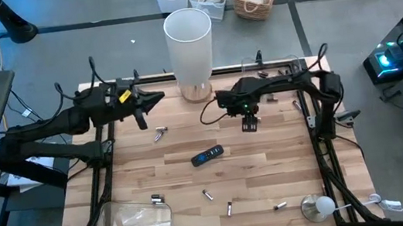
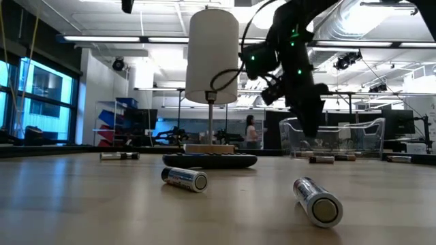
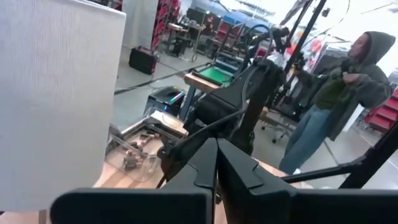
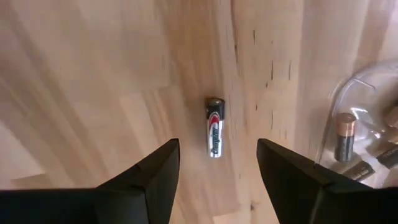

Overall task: Sort batteries
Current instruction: Put the silver battery into the bottom transparent bin

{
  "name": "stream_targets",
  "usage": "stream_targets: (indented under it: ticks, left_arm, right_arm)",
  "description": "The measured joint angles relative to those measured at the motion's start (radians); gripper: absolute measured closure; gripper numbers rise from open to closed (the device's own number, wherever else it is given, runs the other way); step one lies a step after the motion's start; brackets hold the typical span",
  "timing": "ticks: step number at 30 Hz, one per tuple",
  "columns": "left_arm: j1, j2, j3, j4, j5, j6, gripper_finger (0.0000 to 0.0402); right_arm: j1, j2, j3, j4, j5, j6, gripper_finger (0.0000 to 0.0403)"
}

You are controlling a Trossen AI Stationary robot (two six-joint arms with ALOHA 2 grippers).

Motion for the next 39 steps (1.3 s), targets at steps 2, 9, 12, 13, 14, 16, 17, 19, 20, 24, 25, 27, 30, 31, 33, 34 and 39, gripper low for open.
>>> stream_targets:
  ticks: [2,9,12,13,14,16,17,19,20,24,25,27,30,31,33,34,39]
  left_arm:
    - [0.000,0.000,0.000,-0.002,0.006,0.000,0.0398]
    - [0.002,0.000,0.000,-0.002,0.040,0.001,0.0401]
    - [0.010,0.003,0.000,-0.001,0.039,-0.003,0.0401]
    - [0.010,0.004,0.000,-0.001,0.039,-0.013,0.0401]
    - [0.010,0.004,0.000,0.000,0.038,-0.020,0.0401]
    - [0.010,0.004,0.000,0.006,0.038,-0.023,0.0401]
    - [0.010,0.004,0.000,0.007,0.038,-0.023,0.0401]
    - [0.010,0.004,0.000,0.007,0.038,-0.024,0.0401]
    - [0.010,0.004,0.000,0.006,0.038,-0.024,0.0401]
    - [0.010,0.004,0.000,0.017,0.030,-0.025,0.0401]
    - [0.010,0.004,0.000,0.018,0.022,-0.025,0.0401]
    - [0.010,0.004,0.000,0.028,0.009,-0.023,0.0401]
    - [0.010,0.004,0.000,0.041,-0.007,-0.003,0.0401]
    - [0.010,0.004,0.000,0.041,-0.008,0.005,0.0401]
    - [0.011,0.004,0.000,0.039,-0.015,0.019,0.0401]
    - [0.010,0.004,0.000,0.039,-0.022,0.026,0.0401]
    - [0.013,0.004,0.000,0.038,-0.051,0.027,0.0401]
  right_arm:
    - [-0.013,0.004,-0.014,0.020,0.020,-0.003,0.0194]
    - [-0.048,-0.005,-0.156,0.100,0.023,-0.019,0.0194]
    - [-0.047,-0.002,-0.180,0.179,0.018,-0.015,0.0194]
    - [-0.046,-0.003,-0.182,0.201,0.017,-0.009,0.0194]
    - [-0.045,-0.004,-0.186,0.220,0.012,0.001,0.0194]
    - [-0.044,-0.003,-0.199,0.257,-0.005,0.008,0.0194]
    - [-0.043,-0.003,-0.207,0.268,-0.017,0.008,0.0196]
    - [-0.043,-0.004,-0.226,0.275,-0.030,0.011,0.0205]
    - [-0.041,-0.007,-0.235,0.283,-0.034,0.013,0.0215]
    - [-0.026,-0.010,-0.272,0.293,-0.050,0.029,0.0299]
    - [-0.018,-0.011,-0.274,0.291,-0.057,0.035,0.0330]
    - [-0.002,-0.013,-0.262,0.274,-0.081,0.040,0.0369]
    - [0.043,-0.035,-0.223,0.219,-0.160,0.069,0.0369]
    - [0.062,-0.060,-0.208,0.217,-0.169,0.070,0.0369]
    - [0.084,-0.126,-0.174,0.221,-0.186,0.078,0.0369]
    - [0.085,-0.161,-0.166,0.215,-0.175,0.091,0.0369]
    - [0.021,-0.346,-0.170,0.185,-0.077,0.157,0.0369]
